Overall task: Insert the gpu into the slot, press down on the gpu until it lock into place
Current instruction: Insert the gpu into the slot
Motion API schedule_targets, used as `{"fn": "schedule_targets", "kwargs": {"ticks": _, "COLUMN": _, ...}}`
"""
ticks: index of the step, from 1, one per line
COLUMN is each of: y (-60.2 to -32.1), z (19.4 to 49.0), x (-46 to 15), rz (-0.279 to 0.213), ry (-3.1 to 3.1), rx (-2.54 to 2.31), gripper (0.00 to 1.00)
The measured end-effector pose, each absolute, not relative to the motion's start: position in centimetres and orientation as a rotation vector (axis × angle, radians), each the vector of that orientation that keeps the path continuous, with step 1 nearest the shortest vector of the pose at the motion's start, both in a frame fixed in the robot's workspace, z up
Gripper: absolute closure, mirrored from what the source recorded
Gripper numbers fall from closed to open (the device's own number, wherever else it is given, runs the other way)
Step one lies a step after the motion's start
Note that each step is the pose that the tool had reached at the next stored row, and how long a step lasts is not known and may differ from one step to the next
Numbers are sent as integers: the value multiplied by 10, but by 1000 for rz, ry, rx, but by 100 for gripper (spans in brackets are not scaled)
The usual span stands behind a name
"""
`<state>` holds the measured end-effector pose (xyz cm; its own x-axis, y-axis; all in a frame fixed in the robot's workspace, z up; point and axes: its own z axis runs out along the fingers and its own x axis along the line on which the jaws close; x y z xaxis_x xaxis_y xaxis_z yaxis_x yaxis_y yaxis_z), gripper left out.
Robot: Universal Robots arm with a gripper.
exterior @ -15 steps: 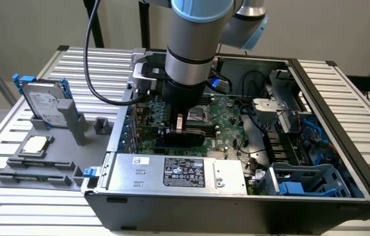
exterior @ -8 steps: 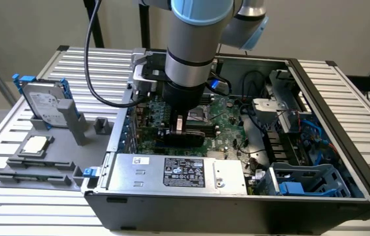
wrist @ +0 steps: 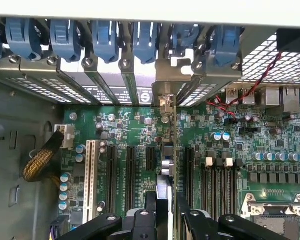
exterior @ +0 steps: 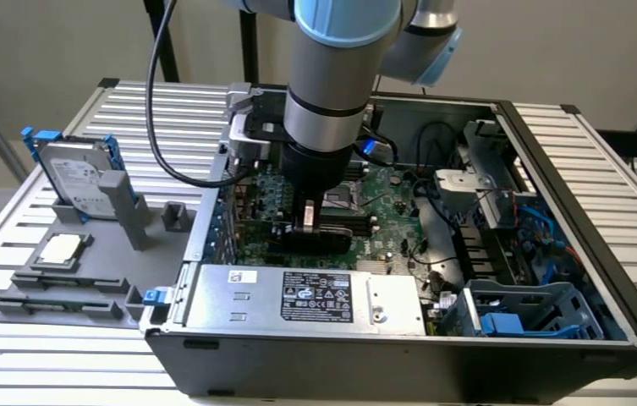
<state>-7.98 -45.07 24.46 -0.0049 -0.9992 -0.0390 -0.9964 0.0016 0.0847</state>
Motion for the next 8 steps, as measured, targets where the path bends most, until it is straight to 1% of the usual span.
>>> {"fn": "schedule_targets", "kwargs": {"ticks": 5, "y": -450, "z": 247, "x": -80, "rz": -137, "ry": -2201, "rx": 2195, "gripper": 73}}
{"fn": "schedule_targets", "kwargs": {"ticks": 6, "y": -451, "z": 251, "x": -80, "rz": -137, "ry": -2200, "rx": 2194, "gripper": 66}}
{"fn": "schedule_targets", "kwargs": {"ticks": 8, "y": -451, "z": 260, "x": -80, "rz": -137, "ry": -2200, "rx": 2194, "gripper": 66}}
